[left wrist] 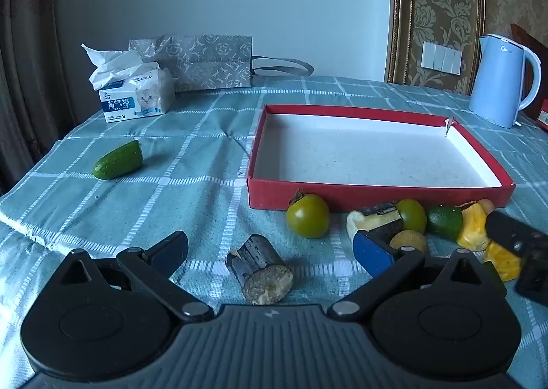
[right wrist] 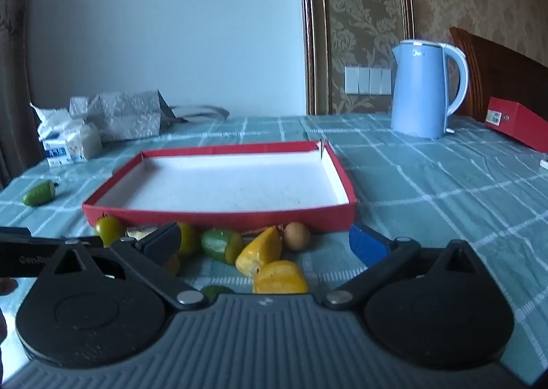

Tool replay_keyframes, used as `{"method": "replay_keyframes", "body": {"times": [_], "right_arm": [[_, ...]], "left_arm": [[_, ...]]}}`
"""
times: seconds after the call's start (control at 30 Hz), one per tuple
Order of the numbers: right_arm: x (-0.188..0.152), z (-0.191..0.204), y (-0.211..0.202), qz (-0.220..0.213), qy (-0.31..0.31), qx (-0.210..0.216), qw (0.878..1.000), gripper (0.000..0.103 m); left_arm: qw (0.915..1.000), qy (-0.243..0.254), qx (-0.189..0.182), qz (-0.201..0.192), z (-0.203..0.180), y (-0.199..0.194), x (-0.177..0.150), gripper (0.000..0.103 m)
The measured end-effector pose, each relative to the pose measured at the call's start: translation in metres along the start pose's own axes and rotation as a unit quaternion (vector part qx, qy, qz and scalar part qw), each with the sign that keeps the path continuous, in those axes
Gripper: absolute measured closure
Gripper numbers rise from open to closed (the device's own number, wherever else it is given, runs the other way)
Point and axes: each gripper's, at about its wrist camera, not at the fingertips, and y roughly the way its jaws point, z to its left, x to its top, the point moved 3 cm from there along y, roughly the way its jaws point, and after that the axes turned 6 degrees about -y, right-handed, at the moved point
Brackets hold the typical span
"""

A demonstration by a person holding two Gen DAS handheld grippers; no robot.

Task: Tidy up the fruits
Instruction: 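Approach the dark eggplant chunk and close the left gripper on it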

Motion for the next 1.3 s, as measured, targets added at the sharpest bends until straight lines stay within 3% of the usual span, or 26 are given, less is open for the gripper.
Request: {"method": "replay_keyframes", "body": {"times": [0.67, 1.2, 1.3], "right_arm": [[-0.003, -0.009, 0.008, 0.022, 0.006, -0.017, 1.000, 0.000], [-0.009, -0.024, 0.009, -0.014, 0.023, -0.006, 1.000, 0.000], [-0.011, -0.022, 0.010, -0.024, 0.025, -0.006, 0.999, 0.000]], "left_arm": [[0.9996, 0.023, -0.007, -0.015, -0.013, -0.008, -0.007, 0.000], [0.9993, 0.012, 0.032, -0.019, 0.043, -0.012, -0.012, 0.000], [0.9998, 0.000, 0.020, -0.006, 0.044, -0.007, -0.011, 0.000]]}}
